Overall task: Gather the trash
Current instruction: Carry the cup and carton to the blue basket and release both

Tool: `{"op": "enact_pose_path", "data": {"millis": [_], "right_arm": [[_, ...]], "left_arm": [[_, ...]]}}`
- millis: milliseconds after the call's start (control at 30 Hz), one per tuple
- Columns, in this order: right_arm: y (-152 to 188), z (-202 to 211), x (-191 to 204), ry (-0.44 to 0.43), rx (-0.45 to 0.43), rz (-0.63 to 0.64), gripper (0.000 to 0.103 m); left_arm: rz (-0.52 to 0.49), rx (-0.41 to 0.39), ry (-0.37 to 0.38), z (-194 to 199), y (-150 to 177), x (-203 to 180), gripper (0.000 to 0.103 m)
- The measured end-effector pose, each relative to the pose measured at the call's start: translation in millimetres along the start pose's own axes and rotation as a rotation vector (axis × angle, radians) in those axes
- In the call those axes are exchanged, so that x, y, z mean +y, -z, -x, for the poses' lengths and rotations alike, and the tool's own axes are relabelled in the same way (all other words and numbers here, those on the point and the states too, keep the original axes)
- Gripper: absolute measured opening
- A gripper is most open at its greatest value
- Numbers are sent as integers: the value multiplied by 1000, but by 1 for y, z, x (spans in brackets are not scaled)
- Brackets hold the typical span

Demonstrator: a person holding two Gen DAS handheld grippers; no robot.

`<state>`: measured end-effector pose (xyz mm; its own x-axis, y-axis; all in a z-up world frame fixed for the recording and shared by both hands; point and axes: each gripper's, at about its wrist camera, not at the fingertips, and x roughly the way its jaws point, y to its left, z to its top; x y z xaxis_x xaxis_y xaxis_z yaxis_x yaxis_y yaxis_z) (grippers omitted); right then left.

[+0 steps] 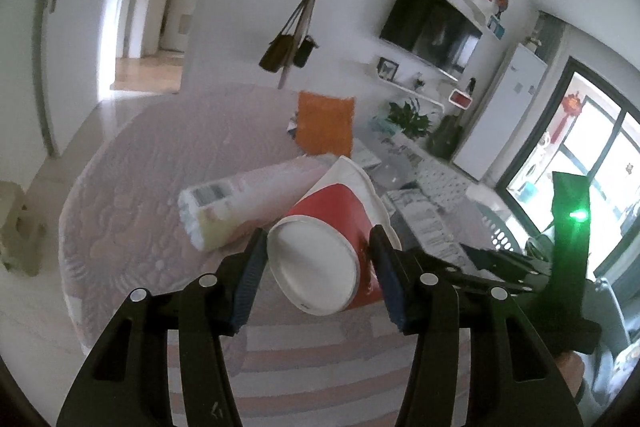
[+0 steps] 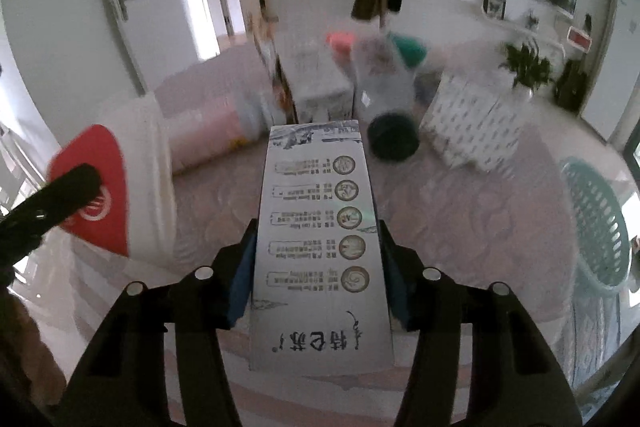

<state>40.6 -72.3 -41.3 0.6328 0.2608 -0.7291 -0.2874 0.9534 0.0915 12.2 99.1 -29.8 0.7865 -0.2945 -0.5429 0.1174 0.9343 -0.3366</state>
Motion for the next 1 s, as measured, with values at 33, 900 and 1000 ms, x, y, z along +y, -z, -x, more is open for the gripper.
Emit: {"op": "enact_pose_path", "data": {"millis": [33, 900, 1000], "right_arm": [[-2, 7, -2, 6, -21, -1, 52], [-6, 62, -306, 424, -199, -501, 52], [4, 40, -335, 440, -139, -578, 52]], "left_arm": [[-7, -10, 6, 1, -3, -5, 50], [-312, 112, 353, -177, -67, -266, 50], [-313, 189, 376, -216, -55, -287, 51]]}}
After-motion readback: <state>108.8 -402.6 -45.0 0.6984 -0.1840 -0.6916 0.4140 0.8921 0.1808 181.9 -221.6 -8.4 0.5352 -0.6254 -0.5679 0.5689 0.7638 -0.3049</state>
